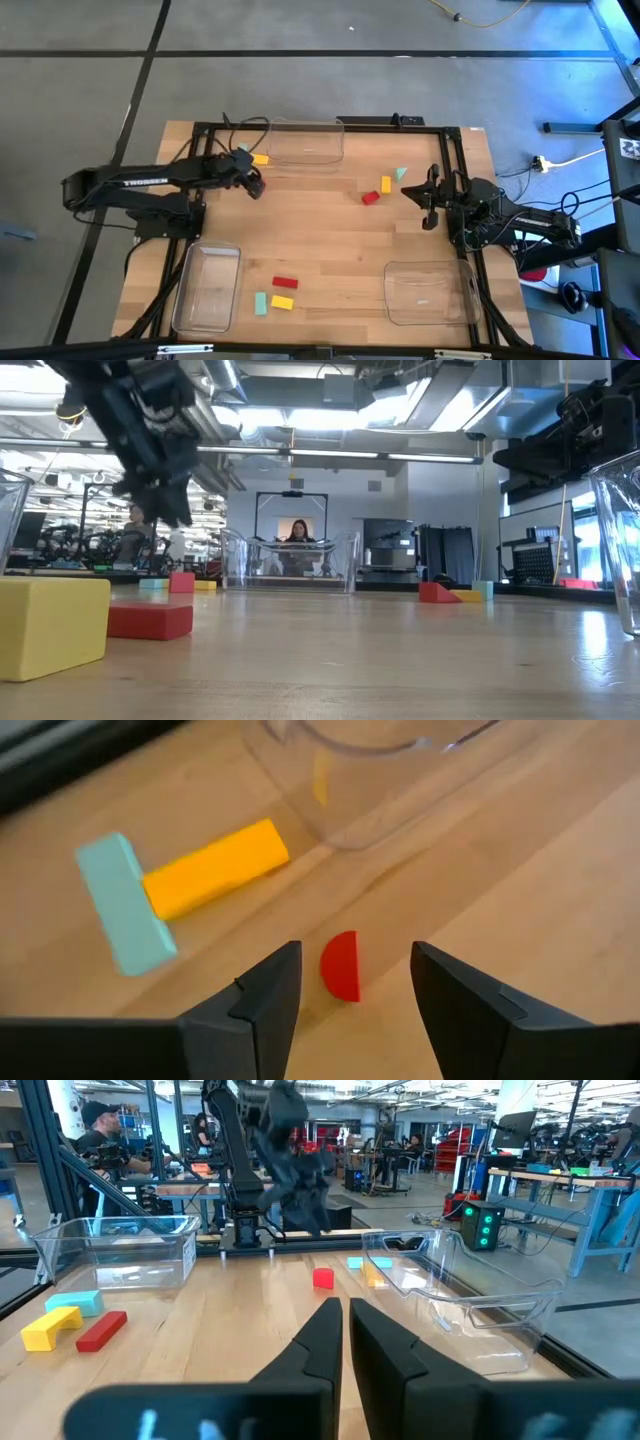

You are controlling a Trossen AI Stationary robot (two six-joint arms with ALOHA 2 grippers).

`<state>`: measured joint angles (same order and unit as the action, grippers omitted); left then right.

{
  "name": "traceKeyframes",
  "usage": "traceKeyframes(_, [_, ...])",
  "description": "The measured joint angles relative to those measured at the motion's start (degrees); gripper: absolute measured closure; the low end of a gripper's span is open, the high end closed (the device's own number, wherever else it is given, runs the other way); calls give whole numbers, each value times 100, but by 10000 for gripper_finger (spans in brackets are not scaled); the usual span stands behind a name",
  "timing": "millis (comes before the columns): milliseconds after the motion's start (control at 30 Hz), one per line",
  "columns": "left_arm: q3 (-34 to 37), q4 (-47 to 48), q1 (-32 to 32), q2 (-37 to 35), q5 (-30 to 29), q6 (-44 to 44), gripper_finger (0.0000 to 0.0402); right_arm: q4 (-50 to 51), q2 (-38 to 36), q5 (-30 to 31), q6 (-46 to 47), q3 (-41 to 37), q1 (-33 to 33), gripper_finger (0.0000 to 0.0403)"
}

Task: Sort & place blocks by color
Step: Put the top left red block into the top transparent bin

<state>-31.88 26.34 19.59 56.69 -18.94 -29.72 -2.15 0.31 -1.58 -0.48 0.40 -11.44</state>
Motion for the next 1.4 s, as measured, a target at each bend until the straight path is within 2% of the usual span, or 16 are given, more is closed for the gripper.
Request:
traceKeyframes(267, [737, -1265, 0, 349, -212, -441, 219, 2, 0, 0, 0, 0, 0, 375])
traceKeyframes(600, [772, -1430, -4, 889, -57, -474, 219, 13, -1, 2, -1, 0, -2, 375])
traceKeyframes(933, [772, -1750, 0, 1499, -251, -601, 219, 22, 0, 1, 1, 0, -1, 375])
traceKeyframes(1400, [772, -1988, 17, 1871, -299, -592, 219, 31, 0, 0, 1, 0, -1, 375])
